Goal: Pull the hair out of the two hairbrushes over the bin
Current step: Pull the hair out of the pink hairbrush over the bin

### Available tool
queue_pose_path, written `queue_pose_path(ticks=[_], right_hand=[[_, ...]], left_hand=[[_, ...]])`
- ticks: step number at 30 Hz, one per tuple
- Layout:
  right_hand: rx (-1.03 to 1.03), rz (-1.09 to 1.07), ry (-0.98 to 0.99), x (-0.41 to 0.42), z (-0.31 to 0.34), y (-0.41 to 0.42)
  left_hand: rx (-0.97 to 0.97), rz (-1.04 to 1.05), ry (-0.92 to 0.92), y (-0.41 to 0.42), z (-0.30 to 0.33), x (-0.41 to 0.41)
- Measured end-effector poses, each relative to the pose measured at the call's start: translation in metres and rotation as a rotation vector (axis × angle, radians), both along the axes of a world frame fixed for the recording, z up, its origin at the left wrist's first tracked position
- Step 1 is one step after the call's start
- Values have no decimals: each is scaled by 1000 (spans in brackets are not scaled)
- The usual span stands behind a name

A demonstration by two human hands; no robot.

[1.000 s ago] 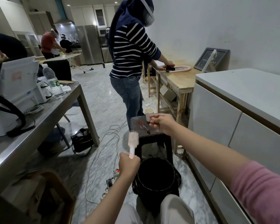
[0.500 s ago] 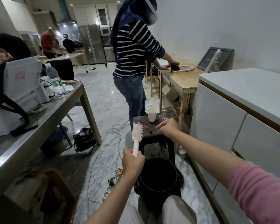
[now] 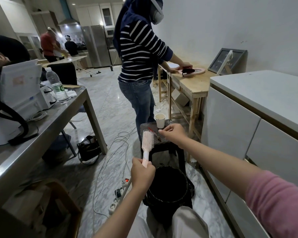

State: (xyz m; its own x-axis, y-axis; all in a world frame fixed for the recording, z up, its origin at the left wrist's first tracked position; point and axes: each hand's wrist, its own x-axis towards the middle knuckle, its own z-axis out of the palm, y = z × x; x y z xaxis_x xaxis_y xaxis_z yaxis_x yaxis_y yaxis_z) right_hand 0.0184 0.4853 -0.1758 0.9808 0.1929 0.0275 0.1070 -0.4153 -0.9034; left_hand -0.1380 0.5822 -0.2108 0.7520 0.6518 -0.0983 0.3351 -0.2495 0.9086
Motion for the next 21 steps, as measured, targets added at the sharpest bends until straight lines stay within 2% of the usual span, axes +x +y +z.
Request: queue_pose_path(ticks=[6, 14, 18, 21], right_hand=[[-87, 292, 233, -15, 6, 15], [134, 193, 290, -19, 12, 18], [114, 183, 261, -20, 13, 20], [-25, 166, 209, -19, 12, 22]], left_hand=[[15, -48, -31, -10, 3, -2], [81, -46, -127, -9, -1, -7], [78, -47, -129, -10, -2, -9], [104, -60, -95, -10, -2, -9]])
